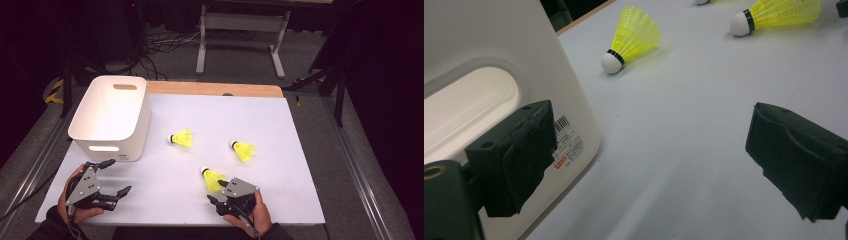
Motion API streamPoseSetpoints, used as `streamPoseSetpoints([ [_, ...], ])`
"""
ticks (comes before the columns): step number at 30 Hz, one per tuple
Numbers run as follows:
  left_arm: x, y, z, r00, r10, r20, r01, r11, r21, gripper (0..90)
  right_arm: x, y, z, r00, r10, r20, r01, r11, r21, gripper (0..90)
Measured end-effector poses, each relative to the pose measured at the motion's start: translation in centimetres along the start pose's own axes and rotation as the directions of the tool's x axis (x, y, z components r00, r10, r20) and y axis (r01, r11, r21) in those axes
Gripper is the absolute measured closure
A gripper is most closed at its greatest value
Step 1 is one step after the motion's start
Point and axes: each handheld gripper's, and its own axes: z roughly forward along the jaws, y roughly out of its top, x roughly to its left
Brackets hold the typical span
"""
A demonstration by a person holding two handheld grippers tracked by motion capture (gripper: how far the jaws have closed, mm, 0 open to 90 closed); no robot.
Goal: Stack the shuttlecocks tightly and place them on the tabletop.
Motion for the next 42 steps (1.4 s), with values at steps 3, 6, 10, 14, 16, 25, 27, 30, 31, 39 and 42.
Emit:
streamPoseSetpoints([
  [3, 0.0, 0.0, 0.1, 1.0, 0.001, 0.003, -0.001, 1.0, 0.005, 7.2, 0.4, 0.4, 0.8, 0.9999, -0.006, 0.01, 0.006, 1.0, 0.029, 49.8],
  [6, -0.1, 0.0, 0.3, 1.0, 0.003, 0.008, -0.003, 1.0, 0.008, 7.2, 0.4, 0.9, 1.3, 0.9993, 0.037, 0.01, -0.037, 0.999, 0.032, 57.1],
  [10, -0.1, 0.1, 0.3, 0.9999, 0.005, 0.014, -0.006, 0.9999, 0.009, 7.2, 0.2, 1.4, 1.6, 0.9982, 0.055, 0.025, -0.056, 0.998, 0.028, 66.5],
  [14, -0.1, 0.1, 0.4, 0.9999, 0.003, 0.015, -0.004, 0.9999, 0.01, 7.1, 0.1, 1.7, 1.5, 0.9965, 0.075, 0.036, -0.076, 0.997, 0.015, 83.7],
  [16, -0.1, 0.1, 0.4, 0.9999, 0.004, 0.016, -0.004, 0.9999, 0.012, 7.1, 0.0, 1.7, 1.5, 0.9963, 0.075, 0.043, -0.075, 0.997, 0.013, 85.7],
  [25, -0.1, 0.1, 0.3, 0.9999, 0.002, 0.014, -0.003, 1.0, 0.009, 7.2, -1.2, 1.7, 0.4, 0.9956, 0.077, 0.054, -0.076, 0.997, -0.016, 90.0],
  [27, -0.1, 0.1, 0.3, 0.9999, 0.001, 0.016, -0.001, 0.9999, 0.011, 7.2, -1.5, 1.7, 0.2, 0.9957, 0.08, 0.046, -0.079, 0.997, -0.023, 90.0],
  [30, -0.1, 0.1, 0.3, 0.9999, 0.001, 0.016, -0.001, 1.0, 0.007, 7.2, -1.9, 1.9, -0.2, 0.9959, 0.078, 0.045, -0.076, 0.997, -0.033, 90.0],
  [31, -0.1, 0.1, 0.3, 0.9999, 0.0, 0.017, 0.0, 1.0, 0.008, 7.2, -1.9, 1.9, -0.3, 0.9961, 0.075, 0.046, -0.074, 0.997, -0.036, 90.0],
  [39, 0.0, 0.1, 0.2, 0.9999, -0.003, 0.014, 0.003, 1.0, -0.001, 7.1, -3.1, 2.5, -1.4, 0.997, 0.056, 0.055, -0.052, 0.996, -0.072, 90.0],
  [42, 0.0, 0.1, 0.2, 0.9999, -0.003, 0.015, 0.003, 1.0, 0.001, 7.1, -3.9, 2.9, -1.9, 0.9973, 0.052, 0.052, -0.047, 0.995, -0.091, 90.0],
])
